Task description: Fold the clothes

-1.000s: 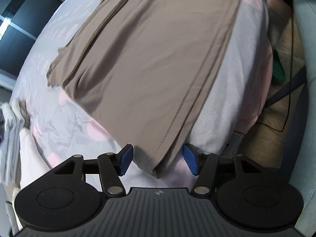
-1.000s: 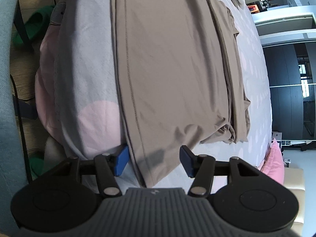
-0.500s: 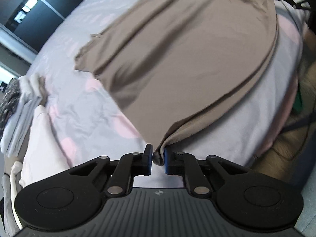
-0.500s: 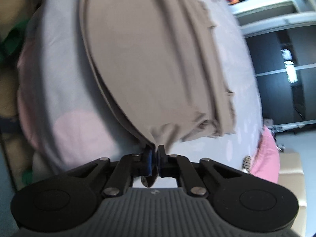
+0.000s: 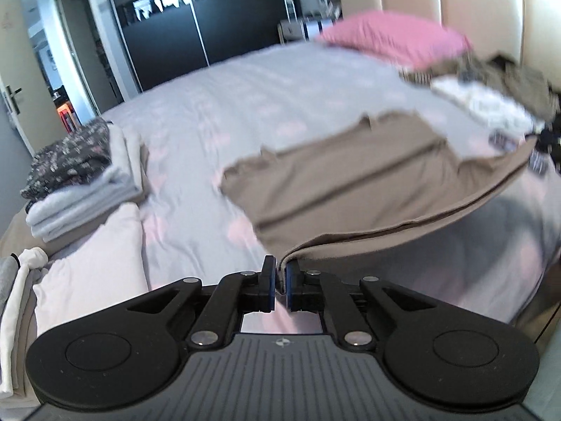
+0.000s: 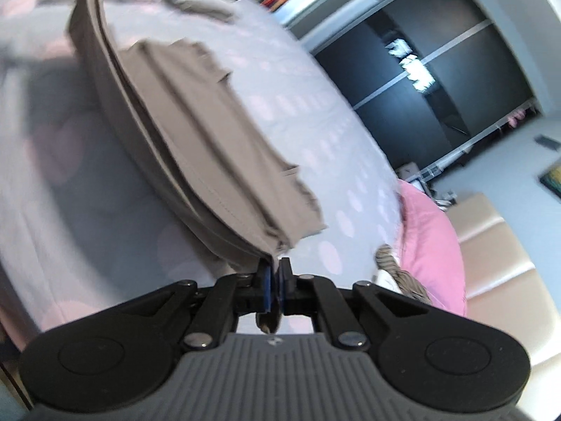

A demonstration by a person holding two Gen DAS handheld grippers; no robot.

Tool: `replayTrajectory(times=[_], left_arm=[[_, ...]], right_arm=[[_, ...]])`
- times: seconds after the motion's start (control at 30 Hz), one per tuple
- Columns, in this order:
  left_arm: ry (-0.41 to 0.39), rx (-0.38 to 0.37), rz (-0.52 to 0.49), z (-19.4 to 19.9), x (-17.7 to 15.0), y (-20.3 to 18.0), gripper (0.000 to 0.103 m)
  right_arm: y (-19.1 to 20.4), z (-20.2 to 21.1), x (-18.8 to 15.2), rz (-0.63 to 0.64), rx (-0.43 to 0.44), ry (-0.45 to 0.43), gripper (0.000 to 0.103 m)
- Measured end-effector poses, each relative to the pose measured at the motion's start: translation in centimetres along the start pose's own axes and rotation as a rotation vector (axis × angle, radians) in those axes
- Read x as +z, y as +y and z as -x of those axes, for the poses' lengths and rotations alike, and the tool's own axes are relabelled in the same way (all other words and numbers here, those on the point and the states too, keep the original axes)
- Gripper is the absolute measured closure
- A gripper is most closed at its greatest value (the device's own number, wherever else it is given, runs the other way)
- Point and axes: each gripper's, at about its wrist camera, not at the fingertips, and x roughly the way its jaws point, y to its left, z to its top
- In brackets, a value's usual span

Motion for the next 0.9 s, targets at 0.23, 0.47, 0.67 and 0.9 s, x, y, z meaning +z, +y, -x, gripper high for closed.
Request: replayTrajectory(times=[0.23,0.47,0.67,0.9], left_arm=[[-0.025,-0.046,0.038,3.8,0.3,0.4,0.100],[0.042,-0.090,0.059,5.5,-0.8,-0.2,0.100],[0.076,-0.076,0.029,4.3,-0.5,-0.5,0.100],[0.058,-0.068,-0.026,3.2,2.8,0.5,0.100]], right_arm=[[-1.3,5.4,0.4,-0.002,-0.044,-0.013,0.098],[-1.3,8.8,-0.3,0.021,0.027,0.046,0.098],[-1.9,8.3,-0.3,0.004,0.043,0.054,0.098],[-4.1,5.4,1.1,0.013,0.006,0.029,0.098]])
